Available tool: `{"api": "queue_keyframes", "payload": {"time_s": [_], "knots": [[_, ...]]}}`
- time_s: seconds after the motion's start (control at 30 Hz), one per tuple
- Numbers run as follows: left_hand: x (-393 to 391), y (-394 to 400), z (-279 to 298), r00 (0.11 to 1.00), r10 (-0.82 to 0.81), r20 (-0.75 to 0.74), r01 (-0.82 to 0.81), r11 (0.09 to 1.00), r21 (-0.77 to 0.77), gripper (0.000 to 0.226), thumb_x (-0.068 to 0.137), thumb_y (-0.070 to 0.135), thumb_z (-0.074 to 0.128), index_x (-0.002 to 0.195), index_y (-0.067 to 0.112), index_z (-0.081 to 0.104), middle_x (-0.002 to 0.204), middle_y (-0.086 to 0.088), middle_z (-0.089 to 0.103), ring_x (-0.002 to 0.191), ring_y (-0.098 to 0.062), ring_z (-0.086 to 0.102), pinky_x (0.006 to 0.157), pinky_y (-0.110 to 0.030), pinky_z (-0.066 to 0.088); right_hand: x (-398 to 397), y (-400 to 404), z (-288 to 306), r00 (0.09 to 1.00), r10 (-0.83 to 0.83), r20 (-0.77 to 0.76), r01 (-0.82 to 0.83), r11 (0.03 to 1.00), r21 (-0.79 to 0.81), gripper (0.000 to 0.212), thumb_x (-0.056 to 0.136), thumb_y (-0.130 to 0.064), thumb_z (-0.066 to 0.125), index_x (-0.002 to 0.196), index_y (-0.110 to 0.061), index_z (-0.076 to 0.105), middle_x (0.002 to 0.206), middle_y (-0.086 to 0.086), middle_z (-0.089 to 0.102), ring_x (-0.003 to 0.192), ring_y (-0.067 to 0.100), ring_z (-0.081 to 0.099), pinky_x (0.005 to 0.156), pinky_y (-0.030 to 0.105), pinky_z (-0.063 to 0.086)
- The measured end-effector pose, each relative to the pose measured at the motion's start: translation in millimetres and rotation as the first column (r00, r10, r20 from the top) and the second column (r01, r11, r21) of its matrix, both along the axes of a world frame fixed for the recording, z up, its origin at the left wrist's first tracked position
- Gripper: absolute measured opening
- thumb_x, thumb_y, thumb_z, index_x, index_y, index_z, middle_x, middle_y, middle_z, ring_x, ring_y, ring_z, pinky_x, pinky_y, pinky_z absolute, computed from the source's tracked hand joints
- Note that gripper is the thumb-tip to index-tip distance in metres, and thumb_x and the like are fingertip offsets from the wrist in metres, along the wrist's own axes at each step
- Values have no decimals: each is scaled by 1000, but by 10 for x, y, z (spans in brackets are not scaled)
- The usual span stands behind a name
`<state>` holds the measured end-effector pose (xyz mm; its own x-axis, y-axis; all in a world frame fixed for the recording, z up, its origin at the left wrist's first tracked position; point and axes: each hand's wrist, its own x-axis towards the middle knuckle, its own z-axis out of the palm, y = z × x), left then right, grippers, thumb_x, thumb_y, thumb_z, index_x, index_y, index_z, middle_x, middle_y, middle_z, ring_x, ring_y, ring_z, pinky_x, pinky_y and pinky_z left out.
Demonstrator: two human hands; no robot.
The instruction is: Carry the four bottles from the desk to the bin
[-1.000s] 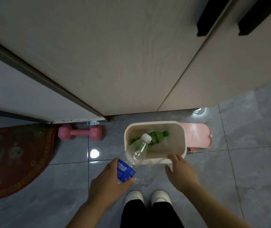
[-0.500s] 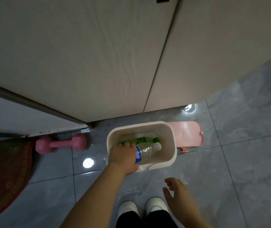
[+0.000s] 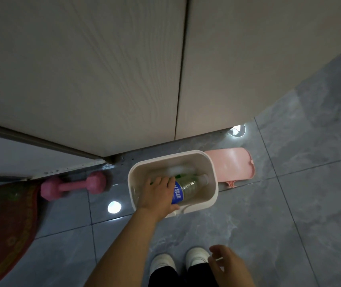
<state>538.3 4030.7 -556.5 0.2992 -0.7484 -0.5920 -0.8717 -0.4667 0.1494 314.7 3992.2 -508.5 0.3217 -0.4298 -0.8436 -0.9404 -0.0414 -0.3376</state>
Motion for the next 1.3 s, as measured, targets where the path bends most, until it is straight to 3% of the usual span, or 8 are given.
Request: {"api": "queue_keyframes", "payload": {"time_s": [0.13, 0.23, 0.37, 0.47, 0.63, 0.77, 0.97, 1.3], "knots": [[-20, -22, 87, 999, -45, 1, 45, 999, 14, 72, 82, 53, 53, 140, 16, 30, 140, -5, 43, 127, -25, 40, 104, -39, 27, 18, -7, 144, 999, -33, -18, 33, 999, -6, 28, 84, -30, 62, 111, -23, 62, 95, -5, 63, 67, -8, 57, 61, -5, 40], [-64, 3, 167, 1000, -22, -7, 22, 999, 24, 56, 86, 48, 49, 130, 15, 41, 133, -5, 50, 122, -25, 44, 99, -36, 33, -7, -43, 197, 999, -42, -10, 42, 999, 3, 17, 85, -28, 61, 101, -27, 59, 93, -6, 61, 57, -15, 58, 61, -4, 40], [-120, 195, 375, 971, 235, -38, -234, 972, 15, 47, 90, 48, 43, 129, 21, 45, 130, 0, 54, 118, -20, 50, 92, -34, 42, -60, -124, 302, 994, -105, -24, 105, 994, 9, 17, 85, -22, 62, 102, -24, 62, 88, -4, 62, 71, 2, 60, 61, 3, 40], [-195, 423, 610, 875, 473, -103, -472, 881, 30, 38, 93, 44, 41, 122, 22, 51, 124, 2, 58, 111, -19, 57, 88, -34, 47, -97, -179, 472, 989, -139, -43, 140, 989, 38, 11, 86, -21, 62, 95, -27, 58, 87, -1, 61, 85, 11, 62, 71, 10, 38], [-368, 658, 1197, 707, 680, -197, -688, 725, 31, 20, 94, 35, 42, 85, 27, 58, 102, 2, 63, 94, -19, 61, 79, -33, 49, -203, -260, 900, 987, -160, -35, 161, 986, 49, 7, 87, -19, 59, 94, -23, 61, 89, 2, 65, 91, 17, 67, 72, 17, 41], [-516, 707, 1782, 650, 712, -266, -734, 679, 26, 22, 94, 26, 44, 75, 21, 53, 90, -4, 66, 84, -24, 61, 77, -36, 50, -289, -336, 1380, 978, -208, 8, 207, 976, 69, 7, 90, -20, 56, 87, -23, 61, 93, 6, 70, 89, 22, 68, 79, 26, 46], [-782, 755, 2707, 632, 715, -299, -742, 669, 30, 26, 94, 26, 43, 69, 19, 50, 82, -8, 66, 79, -26, 61, 74, -39, 49, -439, -443, 2251, 909, -409, 80, 398, 909, 124, 12, 94, -11, 48, 95, -10, 60, 73, 3, 63, 60, 18, 61, 55, 21, 43], [-1067, 855, 3769, 569, 745, -348, -782, 621, 52, 28, 92, 20, 43, 80, 4, 63, 81, -11, 67, 79, -29, 63, 76, -45, 53, -985, -472, 3498, 881, -465, 89, 453, 883, 124, 20, 96, -12, 46, 100, -1, 62, 75, 6, 62, 64, 20, 59, 62, 26, 46]]}}
